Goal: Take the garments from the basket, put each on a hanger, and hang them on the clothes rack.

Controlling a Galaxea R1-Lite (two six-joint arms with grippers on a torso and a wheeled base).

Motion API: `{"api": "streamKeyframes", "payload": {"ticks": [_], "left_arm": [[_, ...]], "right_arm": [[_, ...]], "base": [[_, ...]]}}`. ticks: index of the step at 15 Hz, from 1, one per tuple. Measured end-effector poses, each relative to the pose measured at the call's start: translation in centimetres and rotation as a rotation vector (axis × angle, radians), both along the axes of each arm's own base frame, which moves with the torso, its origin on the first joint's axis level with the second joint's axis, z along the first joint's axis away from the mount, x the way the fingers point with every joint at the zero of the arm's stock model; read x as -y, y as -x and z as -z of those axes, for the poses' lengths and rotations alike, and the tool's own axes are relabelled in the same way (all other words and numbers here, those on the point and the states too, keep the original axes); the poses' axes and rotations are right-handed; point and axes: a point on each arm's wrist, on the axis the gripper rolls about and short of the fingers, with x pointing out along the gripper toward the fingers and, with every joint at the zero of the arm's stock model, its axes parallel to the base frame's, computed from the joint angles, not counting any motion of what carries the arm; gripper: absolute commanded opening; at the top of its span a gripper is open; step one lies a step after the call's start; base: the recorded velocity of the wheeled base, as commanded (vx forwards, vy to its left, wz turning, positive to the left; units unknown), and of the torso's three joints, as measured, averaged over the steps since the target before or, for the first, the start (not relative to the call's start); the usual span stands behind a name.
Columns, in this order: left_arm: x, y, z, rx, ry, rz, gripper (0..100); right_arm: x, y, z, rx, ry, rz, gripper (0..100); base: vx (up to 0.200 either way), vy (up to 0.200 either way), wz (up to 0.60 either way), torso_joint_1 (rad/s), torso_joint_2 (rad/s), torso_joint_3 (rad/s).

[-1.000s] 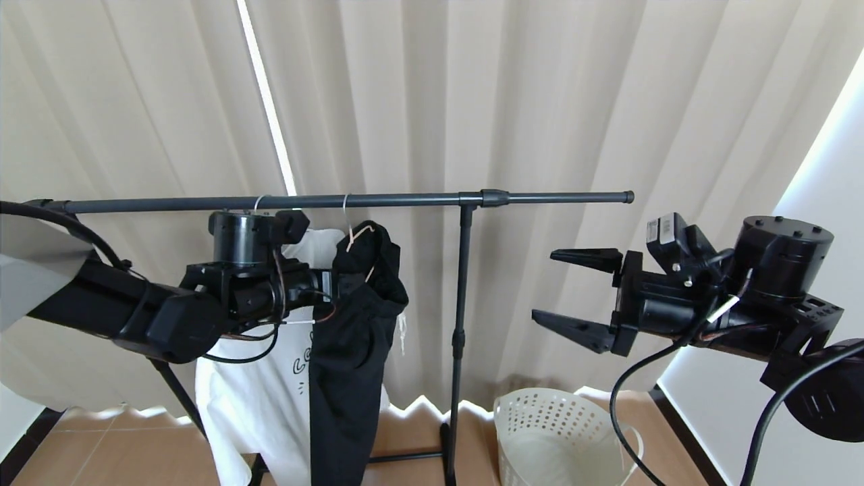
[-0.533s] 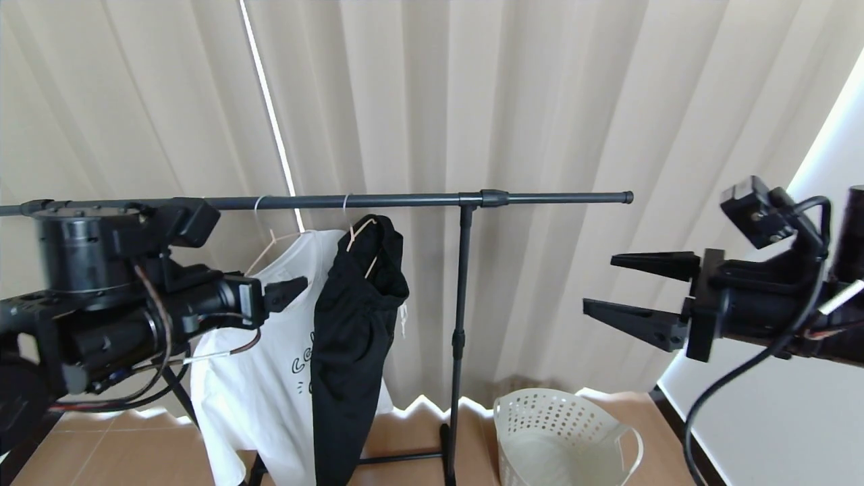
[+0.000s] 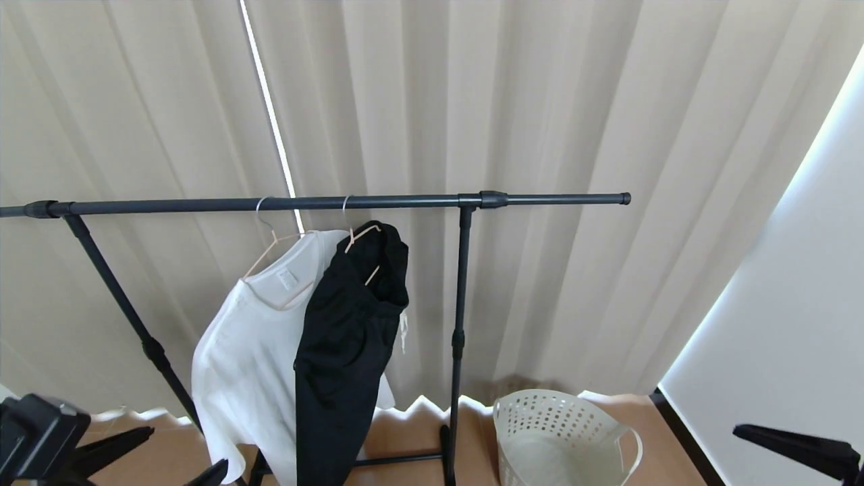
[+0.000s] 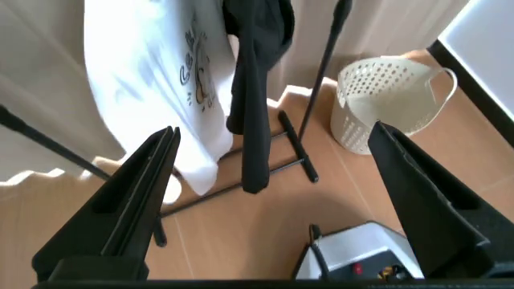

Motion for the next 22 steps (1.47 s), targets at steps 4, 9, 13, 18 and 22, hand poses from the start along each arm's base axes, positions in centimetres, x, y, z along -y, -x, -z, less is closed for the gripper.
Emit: {"api": "streamKeyframes", "payload": {"ticks": [4, 9, 13, 18, 22], "left_arm": [[-1.3, 5.2, 3.3, -0.225, -0.038, 0.013, 100], [-2.2, 6.8, 2.9, -0.028, -0.026, -0.225, 100], [-2.4, 9.0, 2.8, 0.25, 0.036, -0.257, 100], [-2.4, 10.3, 3.0, 0.417, 0.058, -0.318, 100], [-2.4, 10.6, 3.0, 0.456, 0.118, -0.331, 100]], "right_arm": [[2.0, 4.6, 3.7, -0.046, 0.07, 0.017, 100], [3.0, 6.1, 4.3, 0.063, 0.045, 0.259, 100], [3.2, 7.2, 4.4, 0.197, 0.014, 0.458, 100], [3.1, 8.4, 4.5, 0.344, -0.081, 0.525, 100], [3.0, 8.6, 4.6, 0.366, -0.092, 0.515, 100]], "base": [[0.0, 0.0, 0.0, 0.0, 0.0, 0.0], [0.0, 0.0, 0.0, 0.0, 0.0, 0.0], [0.0, 0.0, 0.0, 0.0, 0.0, 0.0], [0.0, 0.0, 0.0, 0.0, 0.0, 0.0], [0.0, 0.0, 0.0, 0.0, 0.0, 0.0]]}}
